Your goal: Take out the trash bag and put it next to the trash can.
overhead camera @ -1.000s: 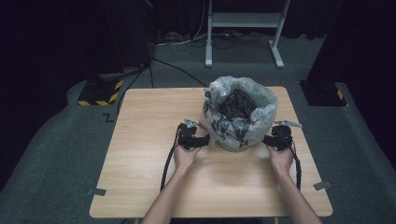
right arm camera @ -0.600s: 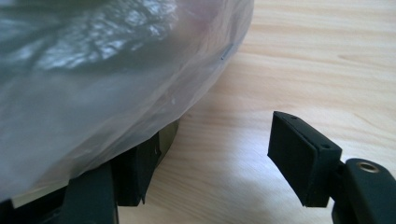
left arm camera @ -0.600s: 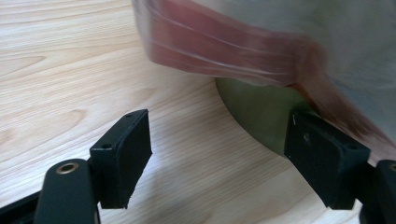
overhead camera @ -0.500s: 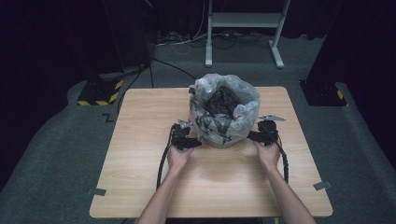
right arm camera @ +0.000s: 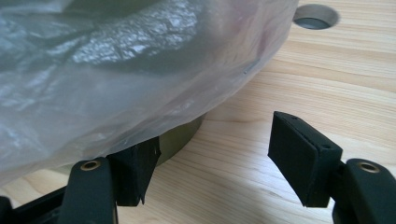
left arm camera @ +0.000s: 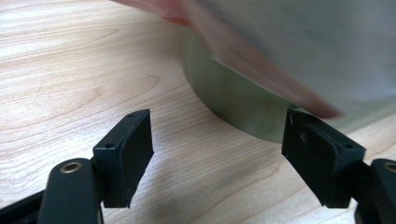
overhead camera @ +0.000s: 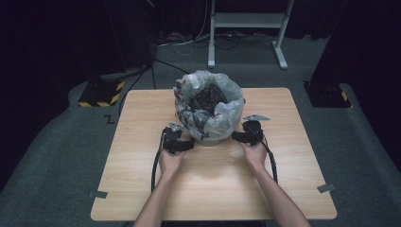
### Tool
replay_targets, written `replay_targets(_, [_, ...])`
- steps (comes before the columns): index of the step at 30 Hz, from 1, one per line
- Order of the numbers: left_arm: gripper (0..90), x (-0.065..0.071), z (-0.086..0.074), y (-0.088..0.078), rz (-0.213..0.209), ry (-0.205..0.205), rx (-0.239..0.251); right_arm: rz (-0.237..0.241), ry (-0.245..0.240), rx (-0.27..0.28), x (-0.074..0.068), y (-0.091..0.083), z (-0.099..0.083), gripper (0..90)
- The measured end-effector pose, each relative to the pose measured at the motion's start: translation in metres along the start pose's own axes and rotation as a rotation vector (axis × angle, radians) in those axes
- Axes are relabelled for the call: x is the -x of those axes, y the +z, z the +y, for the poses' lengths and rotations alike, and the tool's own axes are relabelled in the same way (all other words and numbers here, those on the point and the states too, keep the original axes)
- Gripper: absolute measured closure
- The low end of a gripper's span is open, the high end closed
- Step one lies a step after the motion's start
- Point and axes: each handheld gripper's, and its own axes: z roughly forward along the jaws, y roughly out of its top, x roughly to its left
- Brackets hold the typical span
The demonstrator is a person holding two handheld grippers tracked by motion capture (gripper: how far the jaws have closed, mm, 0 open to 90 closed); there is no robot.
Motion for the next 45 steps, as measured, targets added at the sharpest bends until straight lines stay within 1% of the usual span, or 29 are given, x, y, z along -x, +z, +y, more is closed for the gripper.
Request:
replay_targets(2, [24.6, -0.001, 0.0, -0.001, 0.003, 0.003, -0.011, 0.022, -0.007, -0.001, -0.006, 0.004, 0.001, 33.5])
replay_targets(4, [24.7, -0.002, 0.0, -0.002, 0.006, 0.011, -0.021, 0.028, -0.007, -0.002, -0.008, 0.004, 0.002, 33.5])
replay_targets(5, [24.8, -0.003, 0.0, -0.003, 0.011, 0.015, -0.025, 0.045, -0.012, -0.004, -0.014, 0.007, 0.004, 33.1])
replay_targets(6, [24.8, -0.004, 0.001, -0.006, 0.018, 0.039, -0.032, 0.05, -0.019, -0.003, -0.017, 0.007, 0.004, 32.9])
replay_targets(7, [24.8, -0.004, 0.001, -0.007, 0.018, 0.026, -0.025, 0.053, -0.028, 0.002, -0.018, 0.007, 0.004, 32.8])
replay_targets(8, [24.6, -0.004, 0.001, -0.008, 0.015, 0.027, -0.03, 0.059, -0.036, 0.002, -0.018, 0.008, 0.004, 32.3])
replay_targets(9, [24.2, -0.005, 0.001, -0.009, 0.008, 0.034, -0.042, 0.063, -0.031, -0.01, -0.019, 0.008, 0.002, 32.1])
replay_targets(10, [23.8, -0.004, 0.0, -0.009, 0.012, 0.02, -0.032, 0.056, -0.037, -0.02, -0.017, 0.008, 0.001, 32.2])
replay_targets(11, [23.8, -0.004, 0.0, -0.009, 0.012, 0.02, -0.032, 0.056, -0.037, -0.02, -0.017, 0.008, 0.001, 32.2])
replay_targets(12, [24.2, -0.003, -0.001, -0.01, 0.011, 0.006, -0.017, 0.032, -0.034, -0.037, -0.009, 0.008, -0.005, 31.7])
replay_targets(13, [24.0, -0.003, -0.003, -0.012, 0.006, -0.006, -0.006, 0.023, -0.032, -0.041, -0.006, 0.007, -0.007, 31.7])
replay_targets(15, [23.7, -0.003, -0.003, -0.014, 0.01, -0.001, -0.006, -0.006, -0.034, -0.041, 0.003, 0.005, -0.012, 31.4])
replay_targets(16, [23.6, -0.005, -0.004, -0.019, 0.006, -0.005, 0.0, -0.021, -0.029, -0.043, 0.007, 0.004, -0.014, 31.2])
replay_targets(17, [23.3, -0.005, -0.004, -0.019, 0.006, -0.005, 0.0, -0.021, -0.029, -0.043, 0.007, 0.004, -0.014, 31.2])
replay_targets(18, [22.8, -0.008, -0.004, -0.025, 0.005, -0.012, 0.005, -0.052, -0.034, -0.056, 0.015, 0.004, -0.02, 30.5])
replay_targets(22, [22.8, -0.013, 0.0, -0.043, -0.003, -0.023, 0.034, -0.104, -0.059, -0.073, 0.024, 0.005, -0.028, 31.2])
replay_targets(23, [22.7, -0.013, 0.0, -0.043, -0.003, -0.023, 0.034, -0.104, -0.059, -0.073, 0.024, 0.005, -0.028, 31.2])
replay_targets(24, [22.1, -0.015, 0.003, -0.05, -0.002, -0.022, 0.045, -0.121, -0.065, -0.073, 0.028, 0.007, -0.034, 31.7])
replay_targets(26, [21.5, -0.018, 0.009, -0.061, -0.008, -0.028, 0.067, -0.134, -0.074, -0.056, 0.029, 0.007, -0.037, 31.1])
replay_targets(29, [19.9, -0.022, 0.018, -0.074, -0.029, -0.035, 0.076, -0.136, -0.072, -0.053, 0.029, 0.007, -0.038, 29.6])
replay_targets(30, [19.6, -0.023, 0.021, -0.079, -0.036, -0.045, 0.092, -0.137, -0.071, -0.054, 0.029, 0.007, -0.037, 29.4])
replay_targets(31, [19.4, -0.024, 0.024, -0.085, -0.046, -0.044, 0.098, -0.138, -0.072, -0.053, 0.03, 0.007, -0.037, 29.3])
replay_targets(32, [18.8, -0.024, 0.027, -0.088, -0.051, -0.054, 0.109, -0.138, -0.071, -0.054, 0.029, 0.007, -0.037, 29.3])
replay_targets(35, [18.2, -0.026, 0.036, -0.101, -0.06, -0.06, 0.134, -0.141, -0.073, -0.055, 0.029, 0.007, -0.037, 29.4])
replay_targets(37, [17.5, -0.027, 0.041, -0.108, -0.067, -0.075, 0.144, -0.143, -0.074, -0.054, 0.028, 0.007, -0.038, 29.7])
replay_targets(39, [16.9, -0.027, 0.044, -0.111, -0.065, -0.078, 0.147, -0.143, -0.079, -0.051, 0.028, 0.007, -0.038, 29.8])
replay_targets(40, [16.9, -0.028, 0.048, -0.116, -0.054, -0.077, 0.15, -0.148, -0.093, -0.049, 0.028, 0.007, -0.038, 30.0])
replay_targets(42, [17.0, -0.029, 0.054, -0.119, -0.053, -0.083, 0.158, -0.153, -0.093, -0.048, 0.026, 0.007, -0.038, 30.2])
replay_targets(45, [21.0, -0.031, 0.065, -0.121, -0.056, -0.074, 0.158, -0.153, -0.102, -0.046, 0.026, 0.007, -0.038, 30.6])
